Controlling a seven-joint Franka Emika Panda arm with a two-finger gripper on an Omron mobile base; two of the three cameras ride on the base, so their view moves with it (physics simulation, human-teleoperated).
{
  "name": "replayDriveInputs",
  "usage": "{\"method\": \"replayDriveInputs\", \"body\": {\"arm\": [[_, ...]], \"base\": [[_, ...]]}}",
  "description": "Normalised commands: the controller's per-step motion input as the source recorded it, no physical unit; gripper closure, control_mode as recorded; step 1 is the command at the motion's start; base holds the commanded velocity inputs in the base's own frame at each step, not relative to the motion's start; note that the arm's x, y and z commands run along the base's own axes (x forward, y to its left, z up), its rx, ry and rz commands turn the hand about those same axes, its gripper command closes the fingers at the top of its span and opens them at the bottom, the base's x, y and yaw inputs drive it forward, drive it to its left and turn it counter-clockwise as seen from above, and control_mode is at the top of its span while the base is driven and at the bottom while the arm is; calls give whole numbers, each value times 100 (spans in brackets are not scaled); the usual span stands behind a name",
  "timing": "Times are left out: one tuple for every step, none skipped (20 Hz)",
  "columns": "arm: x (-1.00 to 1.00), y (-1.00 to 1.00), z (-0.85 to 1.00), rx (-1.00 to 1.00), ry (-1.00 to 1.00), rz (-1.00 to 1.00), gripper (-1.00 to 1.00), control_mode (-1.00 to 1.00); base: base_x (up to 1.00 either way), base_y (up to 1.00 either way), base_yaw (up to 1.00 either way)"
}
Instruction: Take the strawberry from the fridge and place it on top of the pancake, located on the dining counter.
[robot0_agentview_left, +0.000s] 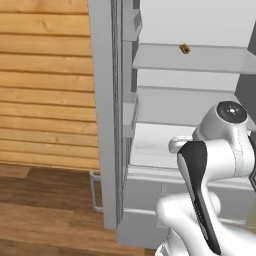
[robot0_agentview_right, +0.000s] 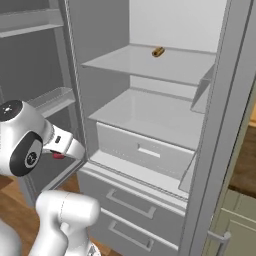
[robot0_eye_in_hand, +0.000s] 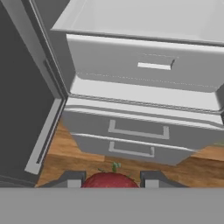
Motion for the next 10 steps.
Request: {"method": "replayDriveInputs", "body": {"arm": [[0, 0, 0, 0, 0, 0, 100, 100], [0, 0, 0, 0, 0, 0, 100, 100], [0, 0, 0, 0, 0, 0, 100, 100], [0, 0, 0, 0, 0, 0, 100, 100], [0, 0, 0, 0, 0, 0, 100, 100], [0, 0, 0, 0, 0, 0, 100, 100], [0, 0, 0, 0, 0, 0, 100, 100], [0, 0, 0, 0, 0, 0, 100, 100], [0, 0, 0, 0, 0, 0, 100, 100], [0, 0, 0, 0, 0, 0, 100, 100]], "base": [[-55, -29, 55], [-28, -24, 44], [-9, -26, 26], [-1, -27, 0], [-24, -8, -6], [-20, 0, -11], [-19, 0, -7], [0, -11, -11], [44, -31, -30], [54, -44, -39]]}}
